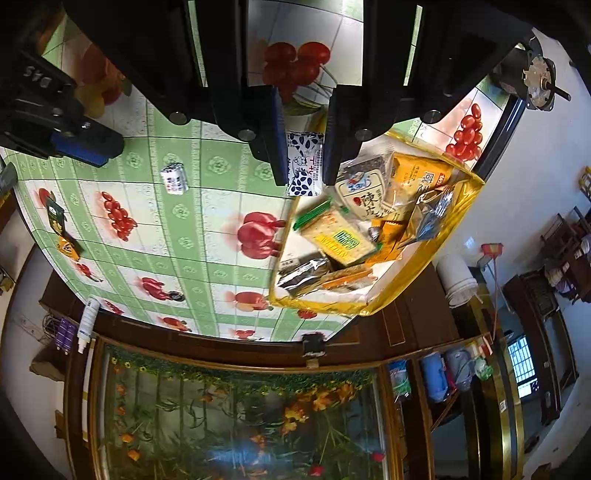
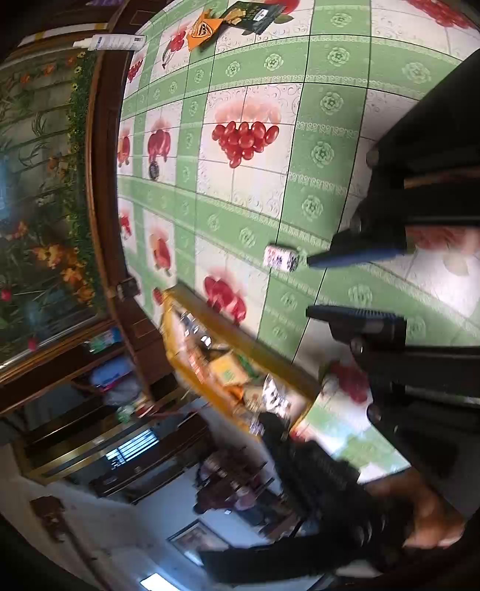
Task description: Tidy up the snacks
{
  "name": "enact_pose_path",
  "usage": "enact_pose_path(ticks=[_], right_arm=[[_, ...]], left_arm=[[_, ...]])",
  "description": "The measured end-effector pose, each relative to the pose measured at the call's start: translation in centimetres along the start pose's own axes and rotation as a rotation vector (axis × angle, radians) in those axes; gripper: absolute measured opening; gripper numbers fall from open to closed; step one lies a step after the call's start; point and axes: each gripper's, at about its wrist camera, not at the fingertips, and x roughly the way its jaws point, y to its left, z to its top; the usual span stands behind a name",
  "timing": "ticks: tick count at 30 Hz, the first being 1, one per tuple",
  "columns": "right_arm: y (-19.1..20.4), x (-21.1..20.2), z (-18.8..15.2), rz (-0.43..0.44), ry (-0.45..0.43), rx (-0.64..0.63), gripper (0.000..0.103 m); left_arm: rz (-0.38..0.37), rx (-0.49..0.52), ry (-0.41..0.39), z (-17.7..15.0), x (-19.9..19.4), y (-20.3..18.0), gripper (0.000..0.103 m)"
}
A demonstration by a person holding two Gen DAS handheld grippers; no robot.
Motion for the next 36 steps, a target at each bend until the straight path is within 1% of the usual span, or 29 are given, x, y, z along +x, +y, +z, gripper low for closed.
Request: enact_pose_path(ticks=[1, 3, 4, 7, 8, 10, 12, 13, 14, 16, 18, 19, 22, 24, 29, 36], right_arm=[[0.0, 0.9, 0.1, -0.013, 0.017, -0.014, 0.03], [-0.2, 2.8, 0.4, -0.047, 0.045, -0.023, 0.041], [-0.2, 3.6, 0.6, -0.061, 0.048, -0.028, 0.044], [0.1, 5.8, 1.5, -0.082, 0.053, -0.04, 0.044], [0.2, 6.6, 1.8, -0.085, 0.056, -0.046, 0.042], [0.6, 8.5, 2.1, -0.137, 0.083, -0.069, 0.042], [0.7, 10.0, 2.2, -0.176, 0.115, -0.095, 0.035], [1.0, 10.0, 2.1, -0.208, 0.094, -0.12, 0.022], [1.0, 10.1, 2.1, -0.213, 0.103, -0.12, 0.02], [0.7, 9.6, 2.3, -0.184, 0.087, -0.093, 0.02], [0.7, 8.7, 2.5, -0.179, 0.055, -0.084, 0.02], [0.7, 8.3, 2.7, -0.162, 0.044, -0.076, 0.02], [1.3, 7.5, 3.4, -0.127, 0.023, -0.073, 0.019], [1.9, 7.4, 3.9, -0.106, 0.021, -0.072, 0.019], [3.3, 8.2, 4.8, -0.014, 0.031, -0.07, 0.019], [6.3, 9.3, 6.2, 0.042, 0.025, -0.109, 0.019]], left_arm=[[0.002, -0.005, 0.003, 0.0, 0.1, 0.2, 0.016], [0.002, -0.008, 0.008, -0.1, 0.3, 0.5, 0.016], [0.0, -0.009, 0.01, -0.1, 0.4, 0.5, 0.016], [-0.001, -0.004, 0.015, -0.1, 0.6, 0.5, 0.016], [-0.002, -0.005, 0.016, -0.1, 0.7, 0.5, 0.016], [-0.001, -0.004, 0.017, 0.0, 0.8, 0.6, 0.016], [0.0, -0.006, 0.015, 0.1, 0.8, 0.9, 0.016], [0.005, -0.008, 0.01, 0.1, 0.7, 1.0, 0.016], [0.011, -0.008, 0.006, 0.2, 0.8, 1.1, 0.016], [0.016, -0.015, 0.001, 0.4, 0.8, 1.5, 0.016], [0.02, -0.02, 0.0, 0.5, 1.0, 1.7, 0.016], [0.019, -0.023, 0.002, 0.5, 1.1, 1.8, 0.016], [0.016, -0.028, 0.006, 0.6, 1.4, 2.0, 0.016], [0.018, -0.027, 0.004, 0.7, 1.4, 2.2, 0.016], [0.028, -0.035, 0.006, 0.8, 1.8, 2.9, 0.016], [0.053, -0.063, 0.013, 1.2, 2.7, 4.6, 0.016]])
